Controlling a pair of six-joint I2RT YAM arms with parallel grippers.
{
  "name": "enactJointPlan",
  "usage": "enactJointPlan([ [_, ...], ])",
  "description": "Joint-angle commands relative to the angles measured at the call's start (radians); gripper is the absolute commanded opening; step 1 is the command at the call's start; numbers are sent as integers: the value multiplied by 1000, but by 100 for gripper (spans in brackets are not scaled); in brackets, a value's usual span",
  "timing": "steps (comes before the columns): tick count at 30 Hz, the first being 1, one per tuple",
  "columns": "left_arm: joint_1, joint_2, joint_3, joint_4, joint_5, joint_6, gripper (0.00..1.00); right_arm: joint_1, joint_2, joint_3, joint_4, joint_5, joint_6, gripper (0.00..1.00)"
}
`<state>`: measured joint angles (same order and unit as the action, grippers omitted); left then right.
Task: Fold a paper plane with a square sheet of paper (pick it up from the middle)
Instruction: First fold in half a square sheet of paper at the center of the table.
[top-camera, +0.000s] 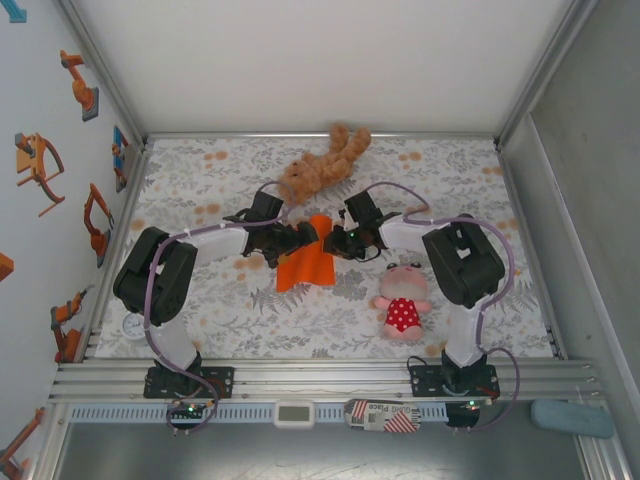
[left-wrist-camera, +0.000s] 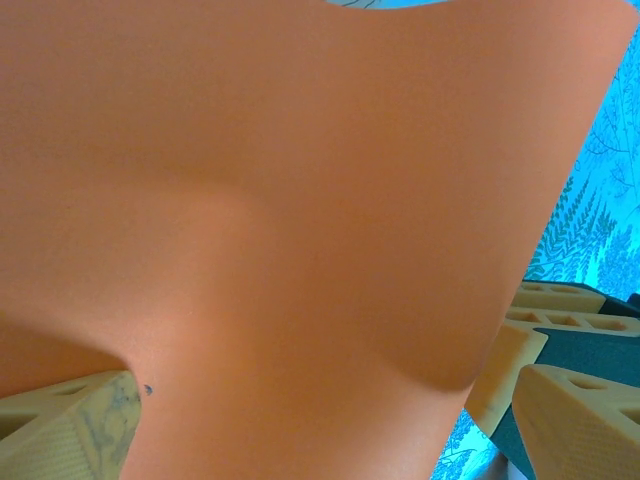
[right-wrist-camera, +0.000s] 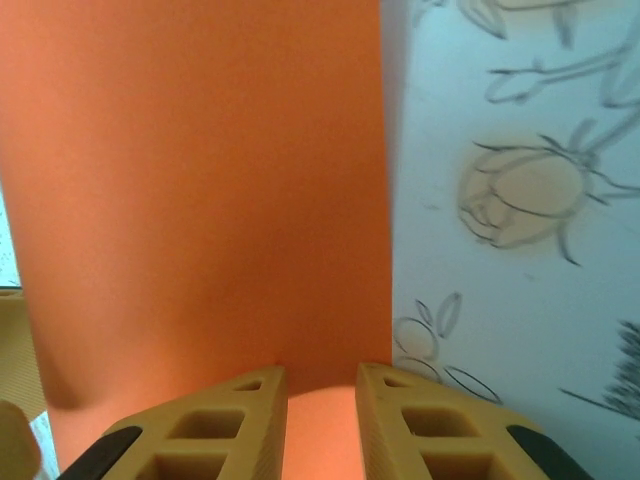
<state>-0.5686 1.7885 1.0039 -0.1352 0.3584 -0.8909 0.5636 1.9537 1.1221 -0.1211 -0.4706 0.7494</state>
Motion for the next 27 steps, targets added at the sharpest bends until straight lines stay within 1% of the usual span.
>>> enactJointPlan([
  [1, 3, 16, -12, -79, -44, 10, 94, 24, 51, 14, -31, 0, 12, 25],
  [5, 3, 15, 1, -108, -61, 27, 91, 31, 56, 10, -22, -4, 24, 24],
  [16, -1, 40, 36, -147, -84, 56, 75, 32, 42, -8, 7, -7, 43, 24],
  [23, -1, 25, 48, -161, -90, 78, 74, 30, 21, -11, 3, 15, 39, 24],
  [26, -1, 20, 49, -156, -89, 83, 72, 32, 20, -12, 13, 3, 42, 24],
  [27, 1, 21, 49, -155, -89, 85, 69, 30, 19, -13, 15, 0, 46, 24],
])
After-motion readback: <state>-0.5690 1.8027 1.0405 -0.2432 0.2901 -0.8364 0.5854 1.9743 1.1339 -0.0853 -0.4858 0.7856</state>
